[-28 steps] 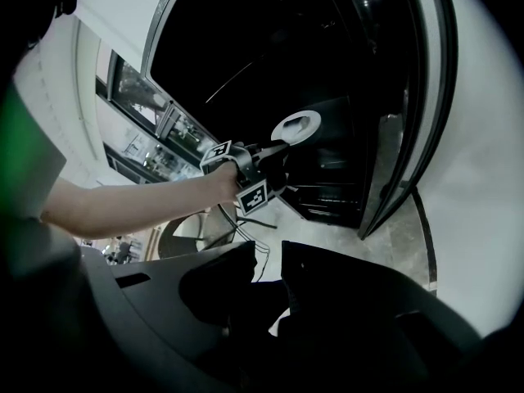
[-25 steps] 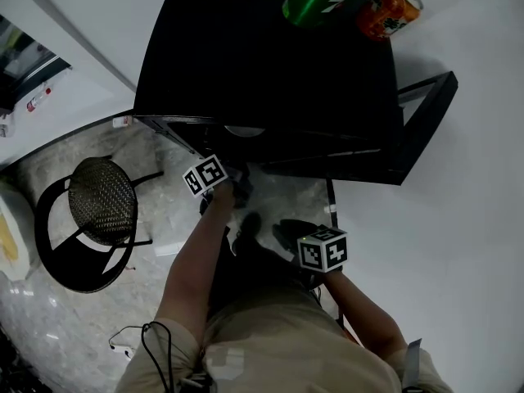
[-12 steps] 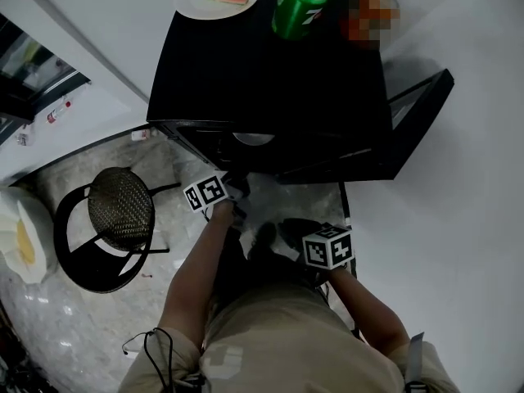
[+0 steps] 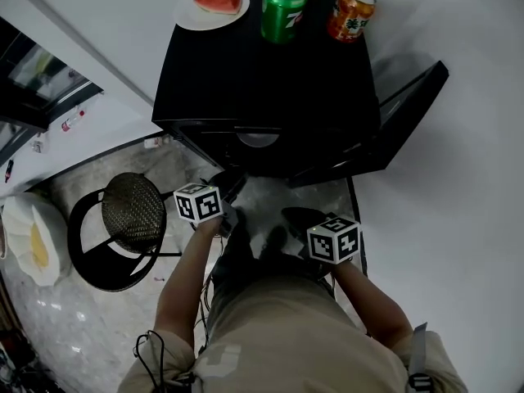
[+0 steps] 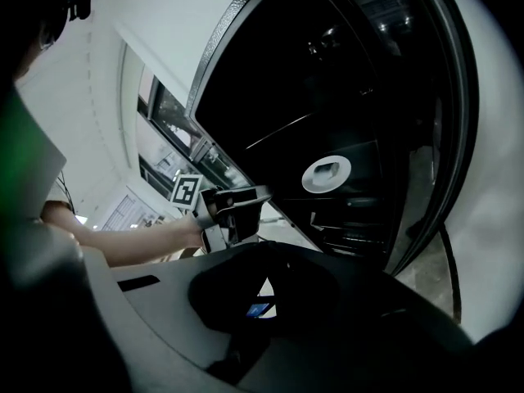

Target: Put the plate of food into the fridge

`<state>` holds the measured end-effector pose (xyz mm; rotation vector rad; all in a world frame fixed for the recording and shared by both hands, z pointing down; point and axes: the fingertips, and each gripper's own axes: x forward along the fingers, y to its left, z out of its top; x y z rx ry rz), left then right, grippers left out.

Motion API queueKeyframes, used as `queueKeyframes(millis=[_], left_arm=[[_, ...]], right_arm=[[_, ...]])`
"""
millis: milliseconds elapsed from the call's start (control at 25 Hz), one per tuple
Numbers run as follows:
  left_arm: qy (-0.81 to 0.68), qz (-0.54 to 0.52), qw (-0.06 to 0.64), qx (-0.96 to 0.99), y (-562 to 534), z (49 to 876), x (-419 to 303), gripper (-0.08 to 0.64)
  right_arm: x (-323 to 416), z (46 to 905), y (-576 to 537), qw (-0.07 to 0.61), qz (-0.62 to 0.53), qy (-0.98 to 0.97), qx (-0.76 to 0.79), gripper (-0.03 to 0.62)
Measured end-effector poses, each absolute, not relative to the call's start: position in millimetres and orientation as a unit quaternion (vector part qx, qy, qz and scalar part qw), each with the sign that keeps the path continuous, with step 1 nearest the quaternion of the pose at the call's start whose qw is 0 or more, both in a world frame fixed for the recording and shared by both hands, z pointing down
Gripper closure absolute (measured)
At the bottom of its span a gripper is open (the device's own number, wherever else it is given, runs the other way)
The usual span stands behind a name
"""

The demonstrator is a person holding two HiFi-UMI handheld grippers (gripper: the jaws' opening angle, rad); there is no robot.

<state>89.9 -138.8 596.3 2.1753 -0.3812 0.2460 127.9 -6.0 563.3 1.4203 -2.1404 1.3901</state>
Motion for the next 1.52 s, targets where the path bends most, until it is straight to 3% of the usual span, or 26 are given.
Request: queueKeyframes(millis=[480, 880, 1360, 1520], left_arm=[[-0.122, 0.117, 0.230, 0.958, -104.3, 499.4, 85.6, 0.548], [-0.145, 0.082, 0.190, 0.968, -73.7, 448.5, 80.9, 0.548], [-0.158, 0.086, 0.092, 0.979, -41.9, 404.3, 60.8, 0.548], [-0.133, 0.031, 0.123, 0.983, -38.6, 382.2, 54.5, 0.548]], right_arm=[[135.6, 507.7, -15.1, 0.064, 0.402, -0.781, 0.474, 0.571], [135.7, 467.3, -4.4, 0.036, 0.359, -0.810, 0.462, 0.571], [125.5, 431.3, -5.8, 0.035, 0.286, -0.835, 0.469, 0.571], [117.0, 420.1, -5.7, 0.021, 0.282, -0.833, 0.475, 0.571]])
